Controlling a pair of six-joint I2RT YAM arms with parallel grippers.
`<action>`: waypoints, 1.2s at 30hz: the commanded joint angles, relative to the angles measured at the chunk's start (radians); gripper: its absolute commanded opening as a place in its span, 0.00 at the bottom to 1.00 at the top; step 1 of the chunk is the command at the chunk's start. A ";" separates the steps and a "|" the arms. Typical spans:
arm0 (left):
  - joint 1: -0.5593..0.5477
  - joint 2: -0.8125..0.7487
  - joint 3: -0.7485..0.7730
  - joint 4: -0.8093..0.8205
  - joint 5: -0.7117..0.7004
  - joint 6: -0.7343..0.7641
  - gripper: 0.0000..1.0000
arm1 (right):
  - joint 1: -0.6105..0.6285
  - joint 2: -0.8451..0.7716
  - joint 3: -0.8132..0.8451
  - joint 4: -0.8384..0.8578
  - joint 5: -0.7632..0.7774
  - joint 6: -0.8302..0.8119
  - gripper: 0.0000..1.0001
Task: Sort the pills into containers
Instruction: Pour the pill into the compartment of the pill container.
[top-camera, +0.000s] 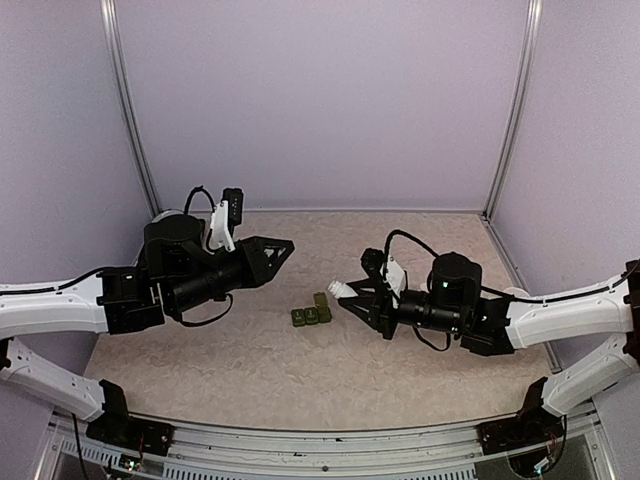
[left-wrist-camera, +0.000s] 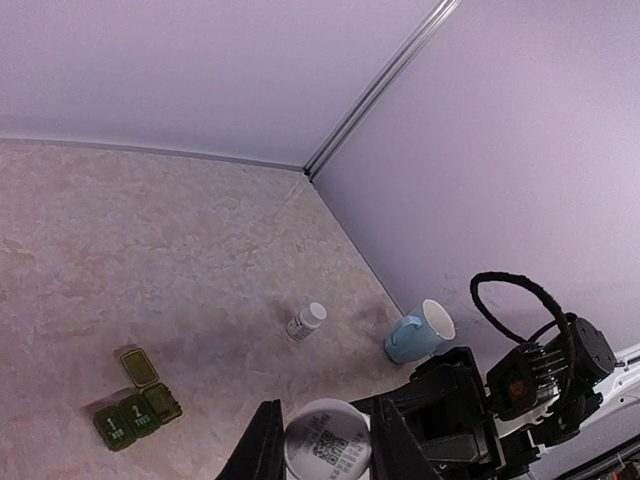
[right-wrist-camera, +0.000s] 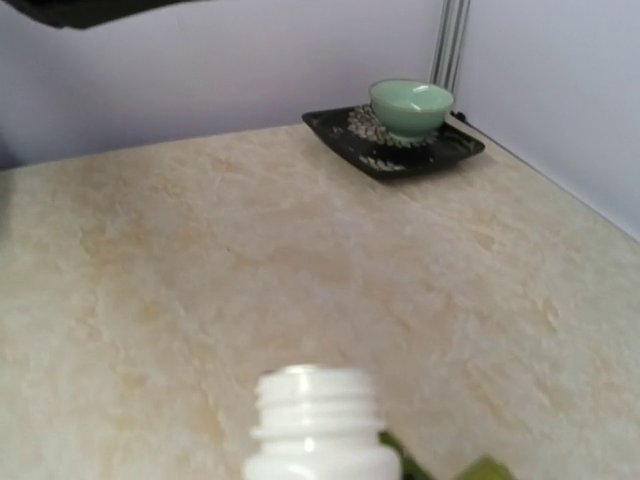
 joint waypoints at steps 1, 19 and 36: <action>0.016 -0.061 -0.107 0.103 -0.037 -0.002 0.23 | -0.002 0.005 -0.080 0.160 0.020 -0.011 0.00; 0.025 -0.142 -0.213 0.113 -0.069 0.014 0.22 | -0.076 0.321 -0.166 0.590 0.066 0.039 0.00; 0.032 -0.194 -0.254 0.104 -0.072 0.016 0.22 | -0.128 0.511 -0.059 0.544 -0.033 0.050 0.00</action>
